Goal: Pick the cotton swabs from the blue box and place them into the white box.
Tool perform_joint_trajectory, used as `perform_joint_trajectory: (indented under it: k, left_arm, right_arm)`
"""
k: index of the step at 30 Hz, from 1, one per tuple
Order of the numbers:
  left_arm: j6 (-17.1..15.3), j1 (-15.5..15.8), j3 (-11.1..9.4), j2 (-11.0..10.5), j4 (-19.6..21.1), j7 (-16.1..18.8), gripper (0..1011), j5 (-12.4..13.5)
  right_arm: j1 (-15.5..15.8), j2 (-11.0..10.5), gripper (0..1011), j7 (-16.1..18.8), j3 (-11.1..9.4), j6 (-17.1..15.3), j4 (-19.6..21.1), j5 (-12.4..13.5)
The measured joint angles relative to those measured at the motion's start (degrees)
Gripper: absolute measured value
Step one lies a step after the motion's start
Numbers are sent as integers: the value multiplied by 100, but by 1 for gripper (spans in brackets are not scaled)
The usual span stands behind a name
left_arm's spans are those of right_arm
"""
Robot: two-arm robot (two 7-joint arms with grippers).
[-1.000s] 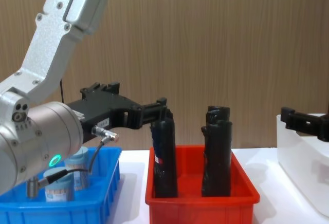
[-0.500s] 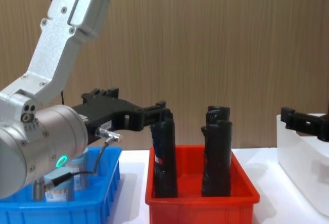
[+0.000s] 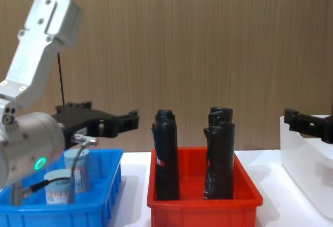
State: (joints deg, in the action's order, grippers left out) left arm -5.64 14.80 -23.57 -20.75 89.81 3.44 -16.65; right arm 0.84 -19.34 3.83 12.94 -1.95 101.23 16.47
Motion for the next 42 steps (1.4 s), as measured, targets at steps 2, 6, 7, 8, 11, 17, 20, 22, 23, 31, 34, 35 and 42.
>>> perform_joint_trajectory:
  k: [2,6,7,8,11,17,20,22,23,31,34,35,42]
  left_arm:
    - [-66,3,56,-26,-37,44,1004,-77]
    - [-171,14,139,-62,-102,87,1004,-207]
    - [-215,26,176,-73,-140,94,1004,-263]
    - [-237,31,186,-76,-151,96,1004,-292]
    - [-336,72,255,-89,-246,98,1004,-417]
    - [-531,179,371,-88,-459,79,1004,-638]
    - [-606,246,423,-76,-583,53,1004,-741]
    - [-653,285,448,-68,-652,35,1004,-784]
    - [-671,301,459,-64,-682,29,1004,-803]
    - [-875,473,551,-14,-987,-52,1004,-962]
    - [-919,512,572,1,-1060,-70,1004,-994]
    - [-948,535,586,10,-1107,-84,1004,-1020]
    - [-1052,606,635,36,-1278,-153,1004,-1133]
  right_arm:
    - [0,0,1002,0,0,0,0,0]
    - [0,0,1002,0,0,0,0,0]
    - [0,0,1002,0,0,0,0,0]
    - [0,0,1002,0,0,0,0,0]
    - [0,0,1002,0,0,0,0,0]
    - [0,0,1002,0,0,0,0,0]
    - [0,0,1002,0,0,0,0,0]
    - [0,0,1002,0,0,0,0,0]
    - [0,0,1002,0,0,0,0,0]
    - [0,0,1002,0,0,0,0,0]
    - [0,0,1002,0,0,0,0,0]
    - [0,0,1002,0,0,0,0,0]
    - [0,0,1002,0,0,0,0,0]
